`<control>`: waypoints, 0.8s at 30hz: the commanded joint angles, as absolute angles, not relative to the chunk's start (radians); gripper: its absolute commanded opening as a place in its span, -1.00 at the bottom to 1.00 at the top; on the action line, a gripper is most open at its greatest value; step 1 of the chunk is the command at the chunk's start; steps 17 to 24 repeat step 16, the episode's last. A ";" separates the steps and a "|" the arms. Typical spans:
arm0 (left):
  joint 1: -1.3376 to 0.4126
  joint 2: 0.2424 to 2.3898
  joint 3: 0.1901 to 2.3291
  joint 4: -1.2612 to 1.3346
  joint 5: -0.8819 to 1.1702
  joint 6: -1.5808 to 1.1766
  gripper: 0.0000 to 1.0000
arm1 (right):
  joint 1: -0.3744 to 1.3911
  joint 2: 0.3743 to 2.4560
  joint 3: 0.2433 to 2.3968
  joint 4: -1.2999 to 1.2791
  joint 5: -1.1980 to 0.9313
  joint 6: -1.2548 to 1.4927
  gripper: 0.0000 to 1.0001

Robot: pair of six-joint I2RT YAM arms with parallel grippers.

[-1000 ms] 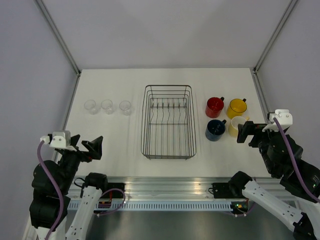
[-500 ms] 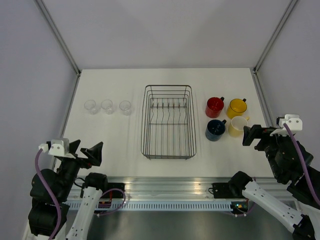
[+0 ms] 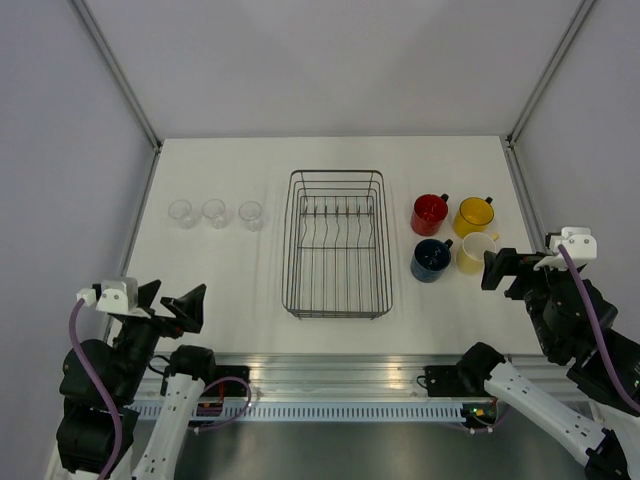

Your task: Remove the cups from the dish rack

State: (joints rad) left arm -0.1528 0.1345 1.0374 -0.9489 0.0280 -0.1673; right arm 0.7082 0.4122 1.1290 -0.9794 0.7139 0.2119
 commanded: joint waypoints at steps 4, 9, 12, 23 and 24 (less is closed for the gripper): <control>-0.153 0.133 1.034 -0.953 0.034 -0.196 0.99 | 0.704 0.410 1.118 -0.945 0.715 0.187 0.95; -0.153 0.133 1.035 -0.953 0.032 -0.196 0.99 | 0.704 0.416 1.117 -0.945 0.707 0.184 0.96; -0.153 0.133 1.035 -0.951 0.032 -0.196 0.99 | 0.704 0.416 1.115 -0.943 0.704 0.187 0.96; -0.153 0.140 1.035 -0.953 0.034 -0.196 0.99 | 0.704 0.423 1.114 -0.943 0.700 0.187 0.96; -0.153 0.140 1.035 -0.953 0.034 -0.196 0.99 | 0.704 0.423 1.114 -0.943 0.700 0.187 0.96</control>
